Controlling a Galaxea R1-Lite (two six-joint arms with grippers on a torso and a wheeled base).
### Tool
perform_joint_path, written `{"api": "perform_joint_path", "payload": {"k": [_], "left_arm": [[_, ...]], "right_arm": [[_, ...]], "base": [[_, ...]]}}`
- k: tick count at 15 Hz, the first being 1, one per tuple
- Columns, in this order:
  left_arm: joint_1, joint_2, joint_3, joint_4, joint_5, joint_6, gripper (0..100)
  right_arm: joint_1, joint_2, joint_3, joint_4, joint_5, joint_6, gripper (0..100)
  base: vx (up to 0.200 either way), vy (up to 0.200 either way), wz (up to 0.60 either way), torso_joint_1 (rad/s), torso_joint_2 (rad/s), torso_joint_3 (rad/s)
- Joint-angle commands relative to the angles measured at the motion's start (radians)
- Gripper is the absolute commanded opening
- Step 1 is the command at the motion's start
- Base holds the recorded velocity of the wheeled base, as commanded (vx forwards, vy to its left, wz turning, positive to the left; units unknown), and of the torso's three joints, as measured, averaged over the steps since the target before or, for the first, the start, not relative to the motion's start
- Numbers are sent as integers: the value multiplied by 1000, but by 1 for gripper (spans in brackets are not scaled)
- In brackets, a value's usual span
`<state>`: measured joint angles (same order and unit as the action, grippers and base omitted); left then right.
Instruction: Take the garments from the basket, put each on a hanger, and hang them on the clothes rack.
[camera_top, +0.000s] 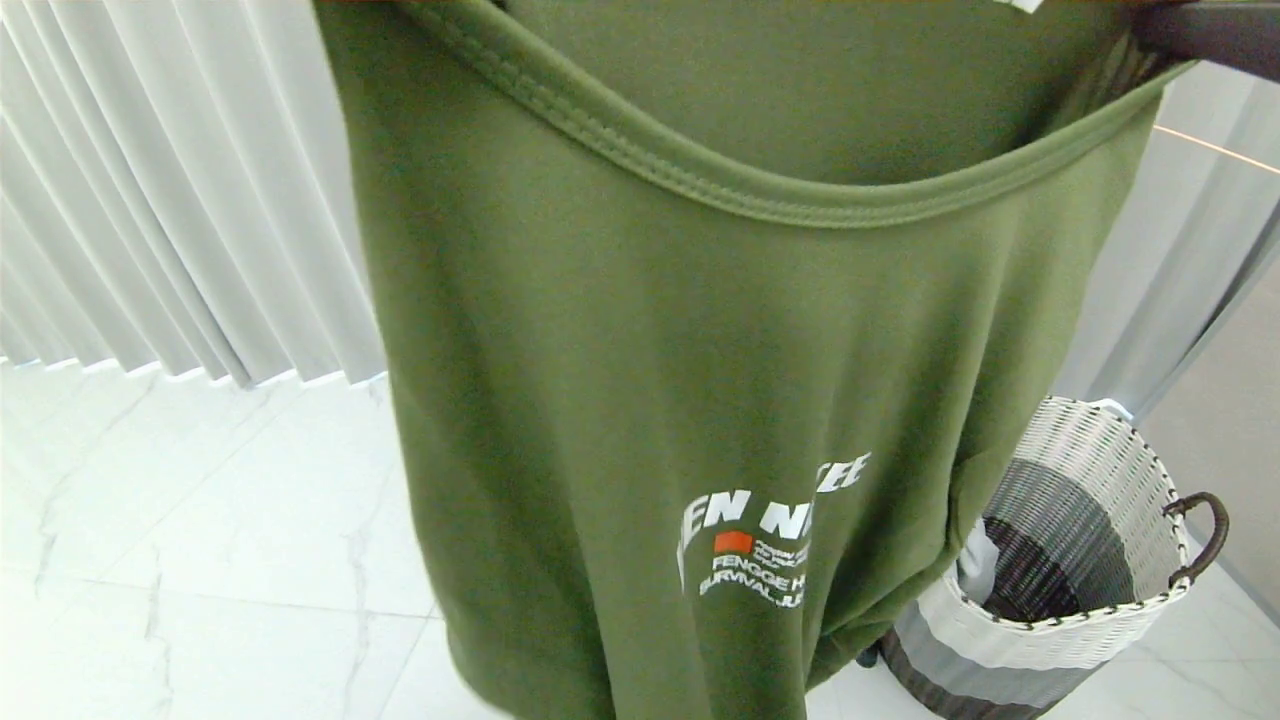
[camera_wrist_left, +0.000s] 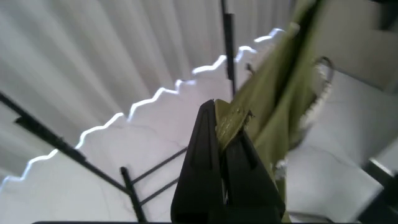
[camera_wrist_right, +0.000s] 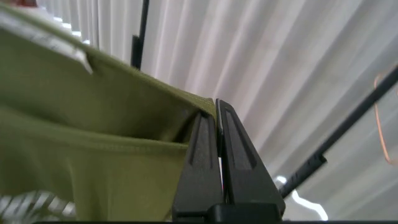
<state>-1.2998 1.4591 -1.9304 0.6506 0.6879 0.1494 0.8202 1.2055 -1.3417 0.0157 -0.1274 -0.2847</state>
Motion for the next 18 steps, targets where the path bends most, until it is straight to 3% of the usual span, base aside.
{"api": "perform_joint_path", "payload": {"k": [1,4,13,14,18], "left_arm": [[79,99,-70,0,1,10,0],[102,98,-48,0,2,-2,0],[102,75,-39,0,33,7,0],[102,73,-39,0,35,7,0],[106,73,-36,0,59,7,0]], "right_arm": [[-3,-75,19,49,3,-1,0],[2,-116,96,58,2,-7,0],[2,-112,92,73,0,-11,0],[2,-113,93,75,-1,-11,100],[2,-133,101,73,8,-11,100]], "base": [[0,0,0,0,0,0],[0,0,0,0,0,0],[0,0,0,0,0,0],[0,0,0,0,0,0],[0,0,0,0,0,0]]}}
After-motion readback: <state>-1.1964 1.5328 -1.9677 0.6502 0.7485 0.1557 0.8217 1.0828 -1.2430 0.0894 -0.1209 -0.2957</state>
